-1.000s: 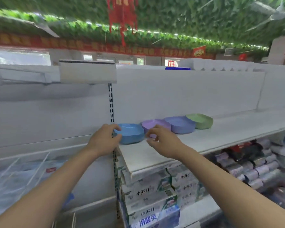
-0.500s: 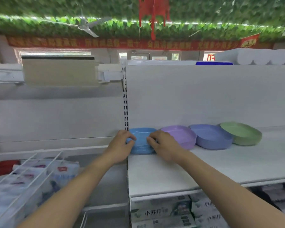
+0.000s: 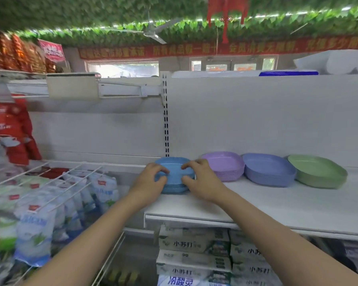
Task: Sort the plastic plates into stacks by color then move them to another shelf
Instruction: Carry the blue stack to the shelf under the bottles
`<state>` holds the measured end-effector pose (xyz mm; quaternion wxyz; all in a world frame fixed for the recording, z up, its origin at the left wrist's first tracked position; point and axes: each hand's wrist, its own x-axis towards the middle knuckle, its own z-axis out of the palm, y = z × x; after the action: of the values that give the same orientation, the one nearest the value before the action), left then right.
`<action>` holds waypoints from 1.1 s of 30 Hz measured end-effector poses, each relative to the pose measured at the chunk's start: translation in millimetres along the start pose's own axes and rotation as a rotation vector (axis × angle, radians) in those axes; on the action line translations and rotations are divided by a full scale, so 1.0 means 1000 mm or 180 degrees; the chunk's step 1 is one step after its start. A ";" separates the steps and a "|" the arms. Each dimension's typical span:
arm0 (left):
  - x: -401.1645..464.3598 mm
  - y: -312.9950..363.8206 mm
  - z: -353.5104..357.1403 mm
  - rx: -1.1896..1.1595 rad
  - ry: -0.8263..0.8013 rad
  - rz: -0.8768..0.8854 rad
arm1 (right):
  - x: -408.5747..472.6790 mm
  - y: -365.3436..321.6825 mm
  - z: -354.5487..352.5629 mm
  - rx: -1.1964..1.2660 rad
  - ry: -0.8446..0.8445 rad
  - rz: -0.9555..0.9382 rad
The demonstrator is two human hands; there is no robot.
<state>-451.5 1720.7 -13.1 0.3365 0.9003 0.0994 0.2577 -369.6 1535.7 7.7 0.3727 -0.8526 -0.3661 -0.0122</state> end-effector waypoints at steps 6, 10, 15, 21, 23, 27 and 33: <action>-0.050 0.017 -0.023 0.0039 0.0409 0.0029 | -0.027 -0.014 -0.004 0.0740 -0.0155 -0.0031; -0.081 0.024 -0.049 0.0198 0.0714 -0.0065 | -0.042 -0.035 0.000 0.1745 -0.0567 0.0101; -0.140 0.016 -0.099 0.0525 0.0995 -0.0333 | -0.051 -0.085 0.037 0.2109 -0.1038 -0.0078; -0.238 -0.003 -0.182 0.0999 0.1486 -0.0867 | -0.070 -0.181 0.118 0.1669 -0.1519 -0.1046; -0.277 -0.009 -0.213 0.1198 0.1643 -0.1048 | -0.082 -0.219 0.150 0.1532 -0.1836 -0.1350; -0.361 -0.022 -0.273 0.1494 0.2072 -0.1544 | -0.117 -0.300 0.210 0.1523 -0.2376 -0.1796; -0.498 -0.050 -0.359 0.1672 0.2754 -0.2283 | -0.194 -0.428 0.295 0.1704 -0.3033 -0.2331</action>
<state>-1064.2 1782.3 -13.1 0.0986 0.6775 0.5833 0.4370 -857.0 1800.6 5.5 0.3408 -0.4627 -0.7479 0.3321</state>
